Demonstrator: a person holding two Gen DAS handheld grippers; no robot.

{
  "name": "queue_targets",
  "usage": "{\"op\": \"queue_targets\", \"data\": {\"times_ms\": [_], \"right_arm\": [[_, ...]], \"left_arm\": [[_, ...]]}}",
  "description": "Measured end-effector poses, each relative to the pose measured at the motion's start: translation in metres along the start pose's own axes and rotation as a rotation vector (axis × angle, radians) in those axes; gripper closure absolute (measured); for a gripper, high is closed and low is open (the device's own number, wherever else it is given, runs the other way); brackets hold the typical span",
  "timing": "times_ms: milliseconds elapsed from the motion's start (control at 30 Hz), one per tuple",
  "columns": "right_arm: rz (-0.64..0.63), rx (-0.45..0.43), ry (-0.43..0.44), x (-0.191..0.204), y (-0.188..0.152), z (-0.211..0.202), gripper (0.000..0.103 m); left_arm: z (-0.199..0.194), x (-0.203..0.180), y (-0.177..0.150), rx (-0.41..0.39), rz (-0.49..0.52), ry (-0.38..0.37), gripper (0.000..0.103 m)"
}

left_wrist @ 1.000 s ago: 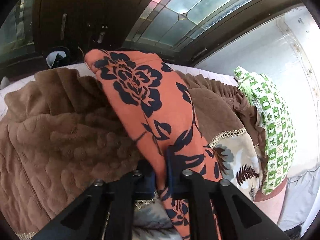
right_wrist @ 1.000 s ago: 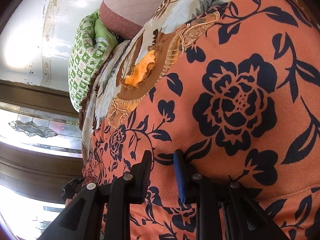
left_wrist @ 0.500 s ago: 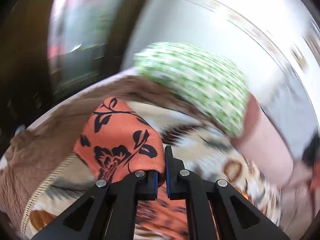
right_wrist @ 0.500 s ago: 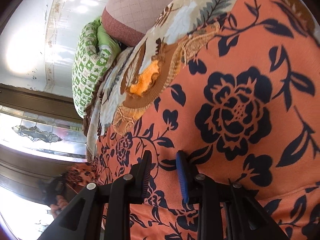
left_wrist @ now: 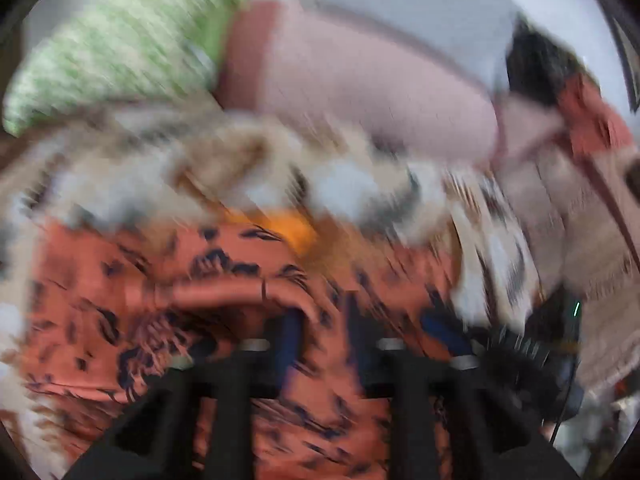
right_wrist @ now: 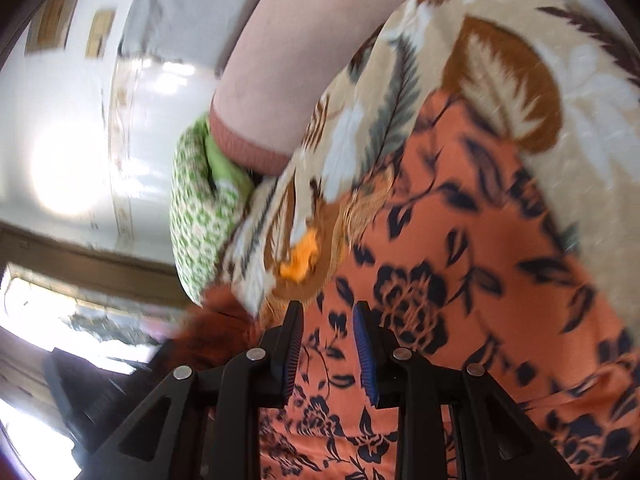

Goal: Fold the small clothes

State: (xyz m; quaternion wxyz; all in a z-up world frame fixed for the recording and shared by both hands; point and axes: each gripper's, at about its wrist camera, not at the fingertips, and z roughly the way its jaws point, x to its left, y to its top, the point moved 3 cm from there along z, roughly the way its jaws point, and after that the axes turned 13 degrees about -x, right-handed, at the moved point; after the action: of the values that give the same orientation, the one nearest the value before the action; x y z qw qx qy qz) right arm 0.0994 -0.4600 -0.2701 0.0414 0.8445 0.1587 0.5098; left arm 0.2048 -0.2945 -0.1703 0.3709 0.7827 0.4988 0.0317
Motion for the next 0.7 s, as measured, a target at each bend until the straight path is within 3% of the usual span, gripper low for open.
{"op": "queue_targets", "data": {"times_ms": [33, 67, 133, 233, 300, 333, 400, 467, 567, 700], "right_arm": [[0.015, -0.009, 0.003, -0.002, 0.004, -0.004, 0.074], [0.038, -0.018, 0.010, -0.005, 0.009, -0.008, 0.074], [0.069, -0.021, 0.019, -0.010, 0.016, -0.014, 0.074], [0.095, -0.028, 0.012, -0.015, 0.021, -0.018, 0.067], [0.094, -0.030, 0.006, -0.017, 0.025, -0.021, 0.051], [0.091, -0.035, 0.005, -0.016, 0.024, -0.023, 0.037], [0.049, -0.047, 0.005, -0.006, 0.021, -0.023, 0.036], [-0.054, -0.042, -0.008, 0.011, 0.010, -0.020, 0.036], [-0.315, -0.013, -0.033, 0.048, -0.018, -0.011, 0.036], [-0.717, 0.017, -0.086, 0.091, -0.072, 0.005, 0.037]], "left_arm": [[0.011, -0.007, -0.007, 0.044, -0.002, -0.008, 0.044], [0.016, -0.014, -0.015, 0.077, 0.002, -0.022, 0.039], [0.015, -0.018, -0.021, 0.082, 0.027, -0.022, 0.039], [-0.002, -0.004, -0.016, 0.017, 0.007, 0.001, 0.033], [-0.021, 0.016, -0.010, -0.040, -0.062, -0.026, 0.033], [-0.031, 0.029, -0.007, -0.079, -0.098, -0.032, 0.030], [-0.048, 0.061, -0.003, -0.175, -0.148, 0.023, 0.024], [-0.060, 0.097, -0.005, -0.242, -0.159, 0.166, 0.023], [-0.063, 0.151, -0.019, -0.252, -0.235, 0.347, 0.023], [-0.064, 0.203, -0.043, -0.269, -0.353, 0.418, 0.023]]}}
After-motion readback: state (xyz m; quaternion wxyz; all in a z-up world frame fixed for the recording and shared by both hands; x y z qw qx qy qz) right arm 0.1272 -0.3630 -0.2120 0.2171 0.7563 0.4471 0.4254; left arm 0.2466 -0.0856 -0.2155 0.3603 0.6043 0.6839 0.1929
